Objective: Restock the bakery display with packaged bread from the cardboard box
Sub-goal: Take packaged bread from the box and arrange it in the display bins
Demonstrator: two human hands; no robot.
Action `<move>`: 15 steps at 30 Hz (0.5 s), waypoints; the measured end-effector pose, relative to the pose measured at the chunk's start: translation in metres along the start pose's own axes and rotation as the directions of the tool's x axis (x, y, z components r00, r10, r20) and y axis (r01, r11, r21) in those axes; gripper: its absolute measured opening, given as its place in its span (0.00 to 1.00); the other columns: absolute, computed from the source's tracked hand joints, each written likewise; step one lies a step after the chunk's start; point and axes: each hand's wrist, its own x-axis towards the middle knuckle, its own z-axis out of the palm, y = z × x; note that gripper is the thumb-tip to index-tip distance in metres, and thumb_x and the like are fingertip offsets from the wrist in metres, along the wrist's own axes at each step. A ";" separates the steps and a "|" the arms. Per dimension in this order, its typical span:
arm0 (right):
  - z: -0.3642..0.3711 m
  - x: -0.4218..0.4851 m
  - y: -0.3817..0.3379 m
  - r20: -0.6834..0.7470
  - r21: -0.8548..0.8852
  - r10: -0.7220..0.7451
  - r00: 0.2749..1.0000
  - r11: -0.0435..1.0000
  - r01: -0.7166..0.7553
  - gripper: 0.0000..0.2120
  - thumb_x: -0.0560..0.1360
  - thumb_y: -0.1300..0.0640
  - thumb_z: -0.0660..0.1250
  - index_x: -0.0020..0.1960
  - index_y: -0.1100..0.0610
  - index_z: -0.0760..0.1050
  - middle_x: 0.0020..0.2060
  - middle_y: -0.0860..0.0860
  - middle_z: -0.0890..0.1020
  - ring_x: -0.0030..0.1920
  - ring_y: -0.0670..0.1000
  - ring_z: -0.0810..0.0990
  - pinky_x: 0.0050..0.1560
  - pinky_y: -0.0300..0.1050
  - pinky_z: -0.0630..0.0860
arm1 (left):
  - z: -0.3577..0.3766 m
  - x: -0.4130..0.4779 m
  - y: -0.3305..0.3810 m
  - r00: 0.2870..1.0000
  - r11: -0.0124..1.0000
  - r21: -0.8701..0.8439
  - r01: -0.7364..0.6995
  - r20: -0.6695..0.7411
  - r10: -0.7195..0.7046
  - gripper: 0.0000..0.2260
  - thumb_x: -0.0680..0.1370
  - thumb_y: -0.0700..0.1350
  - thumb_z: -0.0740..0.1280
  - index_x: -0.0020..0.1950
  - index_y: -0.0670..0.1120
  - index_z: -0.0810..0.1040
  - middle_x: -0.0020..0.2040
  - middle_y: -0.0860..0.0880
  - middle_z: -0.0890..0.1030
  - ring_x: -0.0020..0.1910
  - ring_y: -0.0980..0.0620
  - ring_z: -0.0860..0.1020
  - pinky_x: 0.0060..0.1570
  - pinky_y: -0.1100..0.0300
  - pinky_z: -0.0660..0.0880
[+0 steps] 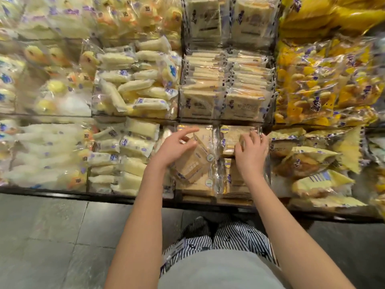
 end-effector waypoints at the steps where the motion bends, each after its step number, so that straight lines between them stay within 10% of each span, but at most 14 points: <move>1: 0.001 -0.006 -0.001 -0.008 0.001 0.000 1.000 1.000 0.000 0.17 0.81 0.53 0.62 0.69 0.54 0.73 0.74 0.56 0.65 0.78 0.59 0.52 0.78 0.58 0.45 | -0.001 0.003 -0.001 0.999 1.000 0.023 -0.012 0.047 0.010 0.17 0.81 0.47 0.66 0.69 0.59 0.74 0.53 0.63 0.74 0.47 0.65 0.73 0.35 0.73 0.70; 8: 0.001 -0.038 0.007 -0.061 0.099 0.099 0.993 0.991 -0.093 0.22 0.81 0.52 0.62 0.73 0.56 0.68 0.76 0.58 0.62 0.79 0.58 0.47 0.78 0.57 0.44 | 0.018 0.019 0.005 0.958 0.984 0.163 -0.078 0.284 0.029 0.19 0.79 0.45 0.69 0.68 0.62 0.75 0.57 0.52 0.81 0.53 0.55 0.78 0.53 0.60 0.74; 15: -0.005 -0.057 0.017 -0.088 0.228 0.158 0.984 0.964 -0.134 0.25 0.80 0.55 0.63 0.75 0.61 0.63 0.74 0.56 0.66 0.79 0.57 0.47 0.78 0.58 0.52 | 0.075 -0.001 -0.012 0.974 0.781 0.604 -0.157 -0.033 0.222 0.23 0.82 0.48 0.60 0.77 0.52 0.62 0.74 0.50 0.69 0.73 0.50 0.65 0.75 0.43 0.58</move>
